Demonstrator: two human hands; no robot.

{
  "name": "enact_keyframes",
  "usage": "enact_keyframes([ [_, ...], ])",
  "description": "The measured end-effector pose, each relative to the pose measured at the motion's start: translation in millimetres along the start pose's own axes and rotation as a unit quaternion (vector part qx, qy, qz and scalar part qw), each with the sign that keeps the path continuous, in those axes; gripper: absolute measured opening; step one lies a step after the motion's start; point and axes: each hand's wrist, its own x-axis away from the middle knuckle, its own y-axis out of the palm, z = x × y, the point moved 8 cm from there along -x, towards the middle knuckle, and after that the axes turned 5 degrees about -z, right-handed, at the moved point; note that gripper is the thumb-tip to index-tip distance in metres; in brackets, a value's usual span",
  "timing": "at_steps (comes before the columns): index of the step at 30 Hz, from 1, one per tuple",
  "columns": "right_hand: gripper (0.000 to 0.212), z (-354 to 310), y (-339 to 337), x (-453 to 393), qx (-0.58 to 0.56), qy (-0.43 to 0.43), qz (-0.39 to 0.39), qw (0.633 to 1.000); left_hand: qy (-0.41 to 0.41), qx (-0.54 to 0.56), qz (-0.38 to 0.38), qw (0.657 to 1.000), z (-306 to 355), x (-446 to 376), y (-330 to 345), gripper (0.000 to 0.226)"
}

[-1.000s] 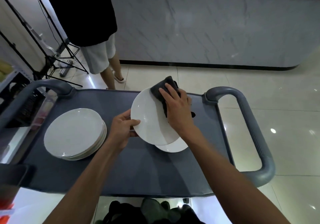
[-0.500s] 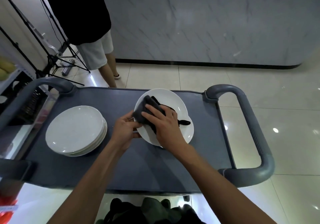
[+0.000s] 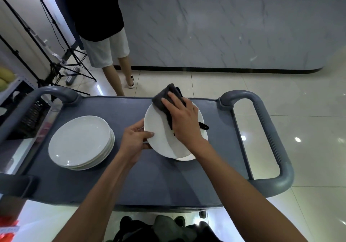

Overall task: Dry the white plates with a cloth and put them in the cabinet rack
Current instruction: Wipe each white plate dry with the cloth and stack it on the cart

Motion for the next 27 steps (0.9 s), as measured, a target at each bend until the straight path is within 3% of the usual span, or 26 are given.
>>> enact_keyframes([
  [7,0.054,38.5,-6.8,0.7,0.024,0.084,0.031,0.996,0.015,0.027,0.029,0.999,8.3,4.1,-6.3,0.052],
  [14,0.063,49.7,12.7,37.5,0.037,0.105,0.010,0.994,0.013,0.047,0.063,0.997,6.9,3.7,-9.8,0.052],
  [27,0.058,-23.9,39.8,80.5,-0.055,-0.014,-0.008,0.998,0.023,0.056,0.094,0.994,9.7,1.8,-10.3,0.050],
])
